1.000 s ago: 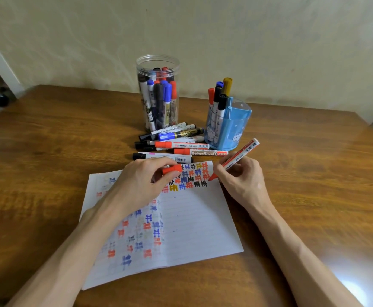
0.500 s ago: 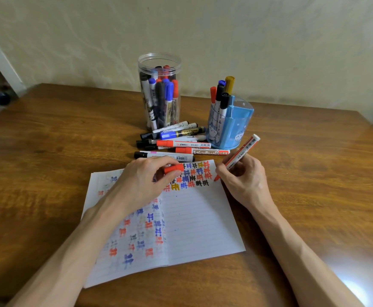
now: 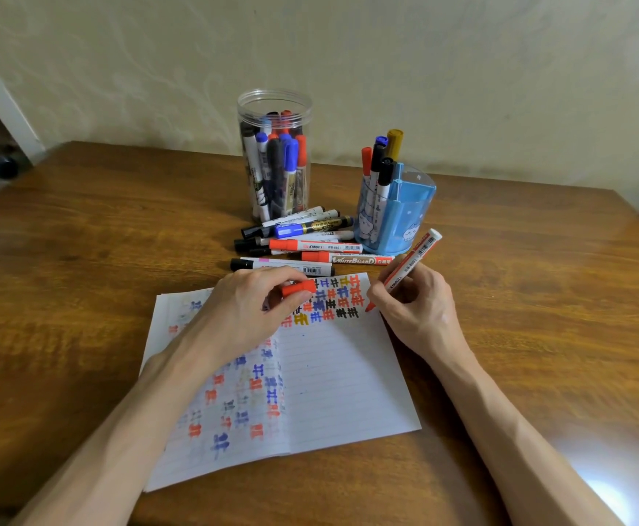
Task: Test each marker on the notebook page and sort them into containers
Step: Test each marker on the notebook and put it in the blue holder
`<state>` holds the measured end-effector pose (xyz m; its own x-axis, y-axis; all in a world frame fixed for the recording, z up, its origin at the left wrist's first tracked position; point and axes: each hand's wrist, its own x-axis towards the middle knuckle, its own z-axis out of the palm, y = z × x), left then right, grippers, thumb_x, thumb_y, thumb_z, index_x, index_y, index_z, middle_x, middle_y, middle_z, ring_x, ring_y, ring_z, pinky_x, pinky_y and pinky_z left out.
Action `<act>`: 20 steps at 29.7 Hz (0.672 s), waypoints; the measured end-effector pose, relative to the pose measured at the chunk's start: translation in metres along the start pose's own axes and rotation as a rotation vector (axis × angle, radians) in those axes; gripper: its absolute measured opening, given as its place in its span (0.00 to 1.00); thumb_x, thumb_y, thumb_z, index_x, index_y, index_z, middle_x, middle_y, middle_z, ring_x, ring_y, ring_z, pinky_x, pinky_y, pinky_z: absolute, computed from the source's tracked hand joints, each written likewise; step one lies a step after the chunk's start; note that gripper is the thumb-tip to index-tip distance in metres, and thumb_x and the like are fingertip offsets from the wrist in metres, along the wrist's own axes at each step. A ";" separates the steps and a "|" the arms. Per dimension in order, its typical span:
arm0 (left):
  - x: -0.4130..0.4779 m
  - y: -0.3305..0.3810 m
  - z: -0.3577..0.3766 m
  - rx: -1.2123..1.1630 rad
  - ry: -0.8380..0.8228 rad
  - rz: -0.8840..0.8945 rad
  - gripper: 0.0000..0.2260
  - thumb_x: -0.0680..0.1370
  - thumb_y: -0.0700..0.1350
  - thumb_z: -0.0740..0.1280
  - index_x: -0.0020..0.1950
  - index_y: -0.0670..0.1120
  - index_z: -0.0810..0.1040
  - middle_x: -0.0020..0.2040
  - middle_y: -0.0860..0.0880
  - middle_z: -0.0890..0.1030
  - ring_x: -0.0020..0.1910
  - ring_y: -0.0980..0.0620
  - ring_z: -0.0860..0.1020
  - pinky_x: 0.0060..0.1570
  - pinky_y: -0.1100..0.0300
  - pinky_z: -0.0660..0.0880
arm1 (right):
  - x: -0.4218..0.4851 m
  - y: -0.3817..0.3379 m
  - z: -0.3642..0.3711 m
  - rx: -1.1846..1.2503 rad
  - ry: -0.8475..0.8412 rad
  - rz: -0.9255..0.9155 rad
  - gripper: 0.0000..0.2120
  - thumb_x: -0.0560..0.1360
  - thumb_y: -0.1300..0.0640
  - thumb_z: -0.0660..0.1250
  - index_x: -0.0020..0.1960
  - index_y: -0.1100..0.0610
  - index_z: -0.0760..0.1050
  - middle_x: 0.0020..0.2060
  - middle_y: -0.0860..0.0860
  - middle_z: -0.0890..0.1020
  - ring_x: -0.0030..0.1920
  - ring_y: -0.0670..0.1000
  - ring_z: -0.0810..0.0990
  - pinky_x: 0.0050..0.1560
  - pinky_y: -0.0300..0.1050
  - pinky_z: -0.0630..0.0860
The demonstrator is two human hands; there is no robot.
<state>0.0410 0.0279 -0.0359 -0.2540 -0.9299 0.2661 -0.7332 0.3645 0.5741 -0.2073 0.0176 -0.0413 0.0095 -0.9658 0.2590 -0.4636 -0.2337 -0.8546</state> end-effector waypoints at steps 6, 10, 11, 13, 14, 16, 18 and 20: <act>0.000 -0.001 0.001 0.004 0.002 0.005 0.15 0.79 0.57 0.68 0.64 0.56 0.81 0.56 0.57 0.84 0.53 0.60 0.82 0.49 0.62 0.82 | 0.002 0.003 -0.002 0.030 0.032 0.032 0.02 0.77 0.57 0.74 0.47 0.54 0.81 0.41 0.43 0.87 0.42 0.41 0.87 0.41 0.34 0.82; 0.000 -0.002 0.001 0.012 0.006 0.004 0.14 0.79 0.57 0.68 0.64 0.57 0.81 0.56 0.58 0.84 0.52 0.60 0.81 0.48 0.61 0.82 | 0.003 0.001 0.000 0.040 0.024 0.044 0.06 0.76 0.54 0.73 0.50 0.57 0.82 0.45 0.45 0.88 0.44 0.40 0.87 0.43 0.33 0.82; 0.000 -0.002 0.001 0.014 0.007 0.004 0.14 0.79 0.57 0.68 0.64 0.57 0.81 0.56 0.58 0.84 0.52 0.60 0.81 0.48 0.61 0.82 | 0.003 0.001 0.000 0.042 0.016 0.043 0.06 0.76 0.54 0.73 0.50 0.56 0.82 0.45 0.44 0.88 0.44 0.40 0.87 0.43 0.33 0.82; 0.000 -0.002 0.001 0.014 0.005 0.005 0.15 0.79 0.57 0.68 0.64 0.57 0.81 0.56 0.57 0.84 0.53 0.60 0.81 0.49 0.62 0.82 | 0.002 0.002 0.000 0.037 -0.013 0.035 0.03 0.77 0.55 0.74 0.49 0.53 0.82 0.44 0.42 0.87 0.45 0.39 0.87 0.44 0.33 0.82; 0.000 -0.002 0.001 0.013 0.003 0.006 0.15 0.79 0.58 0.67 0.64 0.57 0.81 0.57 0.57 0.84 0.53 0.60 0.81 0.49 0.63 0.82 | 0.002 0.002 0.000 0.034 -0.031 0.035 0.03 0.77 0.55 0.74 0.49 0.52 0.81 0.44 0.41 0.86 0.45 0.39 0.87 0.44 0.33 0.82; 0.000 -0.001 0.001 0.011 0.002 0.009 0.16 0.78 0.58 0.67 0.64 0.56 0.81 0.57 0.57 0.84 0.53 0.60 0.81 0.49 0.64 0.81 | 0.002 0.002 -0.001 0.025 -0.058 0.040 0.04 0.77 0.56 0.74 0.51 0.53 0.82 0.45 0.40 0.86 0.46 0.38 0.86 0.45 0.32 0.82; 0.000 -0.001 0.001 0.012 0.004 0.013 0.17 0.78 0.59 0.65 0.64 0.56 0.81 0.57 0.57 0.84 0.53 0.60 0.81 0.49 0.63 0.82 | 0.003 0.002 0.000 0.025 -0.044 0.038 0.04 0.77 0.56 0.74 0.51 0.55 0.83 0.45 0.42 0.87 0.46 0.38 0.87 0.44 0.32 0.81; 0.000 -0.002 0.001 0.012 0.001 0.010 0.18 0.77 0.60 0.65 0.64 0.57 0.81 0.57 0.57 0.84 0.53 0.60 0.82 0.48 0.63 0.82 | 0.003 0.004 0.000 0.033 0.013 0.048 0.04 0.77 0.56 0.73 0.50 0.57 0.83 0.45 0.46 0.88 0.45 0.41 0.87 0.44 0.35 0.83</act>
<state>0.0414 0.0270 -0.0378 -0.2605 -0.9262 0.2725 -0.7382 0.3730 0.5620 -0.2095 0.0137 -0.0436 -0.0238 -0.9746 0.2227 -0.4335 -0.1907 -0.8808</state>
